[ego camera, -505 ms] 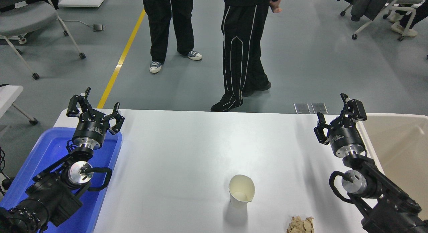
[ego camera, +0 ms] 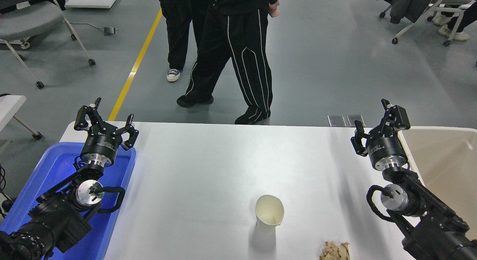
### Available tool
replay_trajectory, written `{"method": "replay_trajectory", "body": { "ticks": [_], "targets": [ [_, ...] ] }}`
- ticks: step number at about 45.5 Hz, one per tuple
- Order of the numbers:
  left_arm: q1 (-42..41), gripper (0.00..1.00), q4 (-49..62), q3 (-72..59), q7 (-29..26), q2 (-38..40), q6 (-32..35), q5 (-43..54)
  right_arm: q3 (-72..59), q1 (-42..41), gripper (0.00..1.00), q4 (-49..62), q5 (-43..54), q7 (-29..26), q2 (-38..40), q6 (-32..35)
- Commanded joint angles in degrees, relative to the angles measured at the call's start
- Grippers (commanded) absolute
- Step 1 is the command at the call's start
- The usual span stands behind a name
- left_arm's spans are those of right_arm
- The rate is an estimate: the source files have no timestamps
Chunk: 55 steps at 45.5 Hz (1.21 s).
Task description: Dispose of the paper cup in the dustbin
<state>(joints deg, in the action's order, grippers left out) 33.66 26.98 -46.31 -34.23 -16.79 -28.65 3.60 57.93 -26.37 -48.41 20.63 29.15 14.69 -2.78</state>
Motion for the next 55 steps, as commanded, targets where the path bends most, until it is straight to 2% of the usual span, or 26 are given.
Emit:
{"method": "replay_trajectory", "body": {
  "ticks": [1,11,16,21,28,35,39,46,55],
  "targets": [
    [0.0,1.0,0.0,-0.01,-0.05,0.0,0.0,0.01,-0.45,-0.17,1.0,-0.1,-0.06,-0.14,0.07,-0.12],
    [0.0,1.0,0.0,-0.01,-0.05,0.0,0.0,0.01,-0.63,-0.17,1.0,-1.33,-0.06,-0.67,-0.01,-0.82],
    [0.0,1.0,0.0,0.08,-0.05,0.0,0.0,0.01,-1.15,0.09,1.0,-6.51,-0.15,-1.46,0.07,-6.44],
    [0.0,1.0,0.0,-0.01,-0.05,0.0,0.0,0.01,-3.43,-0.08,1.0,-10.03,1.34,-4.97,0.77,-10.49],
    [0.0,1.0,0.0,-0.01,-0.05,0.0,0.0,0.01,-11.07,-3.33,1.0,-14.43,3.36,-10.77,8.06,-10.76],
    [0.0,1.0,0.0,-0.01,-0.05,0.0,0.0,0.01,-19.77,-6.75,1.0,-18.91,7.31,-12.36,15.44,-10.23],
    [0.0,1.0,0.0,-0.01,-0.05,0.0,0.0,-0.08,-27.42,-10.79,1.0,-20.14,13.37,-14.29,19.49,-10.23],
    [0.0,1.0,0.0,-0.01,-0.05,0.0,0.0,0.01,-40.25,-18.79,1.0,-21.72,19.26,-14.03,23.1,-9.97],
    [0.0,1.0,0.0,-0.01,-0.05,0.0,0.0,0.01,-58.44,-33.73,1.0,-25.24,24.45,-13.33,24.51,-10.23]
  ]
}}
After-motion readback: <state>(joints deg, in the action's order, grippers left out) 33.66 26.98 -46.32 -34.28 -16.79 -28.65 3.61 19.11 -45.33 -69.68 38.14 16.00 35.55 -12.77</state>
